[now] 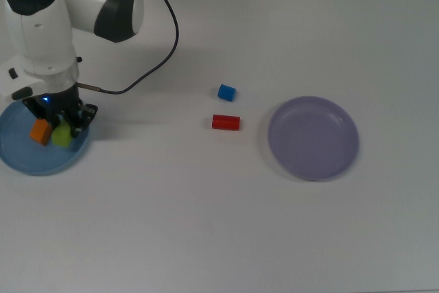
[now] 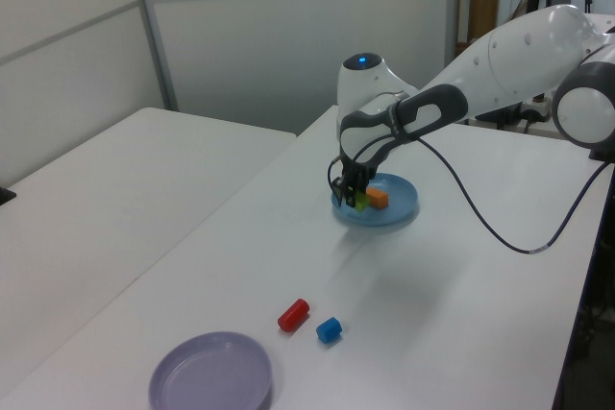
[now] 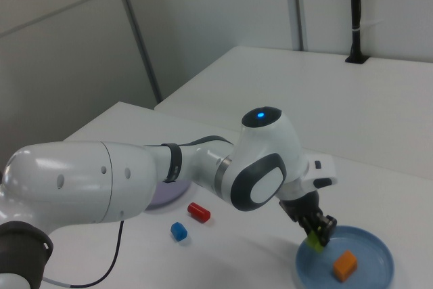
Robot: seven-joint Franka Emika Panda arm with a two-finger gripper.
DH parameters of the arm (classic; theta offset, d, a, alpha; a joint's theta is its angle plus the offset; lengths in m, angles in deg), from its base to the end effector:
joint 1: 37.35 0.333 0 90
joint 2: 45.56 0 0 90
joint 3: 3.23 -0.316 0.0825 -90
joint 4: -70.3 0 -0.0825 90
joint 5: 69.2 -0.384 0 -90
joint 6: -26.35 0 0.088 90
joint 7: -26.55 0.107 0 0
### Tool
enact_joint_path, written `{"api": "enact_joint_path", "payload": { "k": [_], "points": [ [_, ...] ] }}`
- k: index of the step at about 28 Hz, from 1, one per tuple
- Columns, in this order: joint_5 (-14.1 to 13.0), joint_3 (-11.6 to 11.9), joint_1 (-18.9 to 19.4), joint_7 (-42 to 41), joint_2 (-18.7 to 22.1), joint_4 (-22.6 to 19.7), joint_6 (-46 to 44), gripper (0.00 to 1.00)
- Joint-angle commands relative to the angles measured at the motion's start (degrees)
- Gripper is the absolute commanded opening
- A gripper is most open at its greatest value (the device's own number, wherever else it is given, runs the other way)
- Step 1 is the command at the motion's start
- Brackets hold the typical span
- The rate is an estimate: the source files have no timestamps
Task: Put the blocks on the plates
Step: 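Carry the green block onto the light blue plate and release, then move the gripper to the red block and grasp it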
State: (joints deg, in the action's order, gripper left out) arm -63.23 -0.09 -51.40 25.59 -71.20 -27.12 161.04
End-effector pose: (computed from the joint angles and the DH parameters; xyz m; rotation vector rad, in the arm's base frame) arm 0.6559 -0.2000 0.3553 2.9776 -0.3133 0.2765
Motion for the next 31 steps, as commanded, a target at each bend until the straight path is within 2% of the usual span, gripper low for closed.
{"api": "enact_joint_path", "payload": {
  "k": [1,2,3,13,19,25,31],
  "points": [
    [0.5,0.0,-0.5,-0.3,0.0,0.8,0.1,0.73],
    [0.6,0.0,-0.5,-0.1,0.0,0.8,0.1,0.97],
    [0.6,0.0,-0.5,-0.1,0.1,0.8,0.0,1.00],
    [-0.1,-0.8,0.2,0.4,1.8,0.5,-1.8,1.00],
    [-2.5,-3.6,3.1,0.7,3.7,0.3,-9.3,1.00],
    [-2.5,-5.2,6.4,0.7,4.9,-0.7,-15.3,1.00],
    [-2.5,-8.7,8.2,3.2,5.7,-2.5,-17.3,1.00]
  ]
}}
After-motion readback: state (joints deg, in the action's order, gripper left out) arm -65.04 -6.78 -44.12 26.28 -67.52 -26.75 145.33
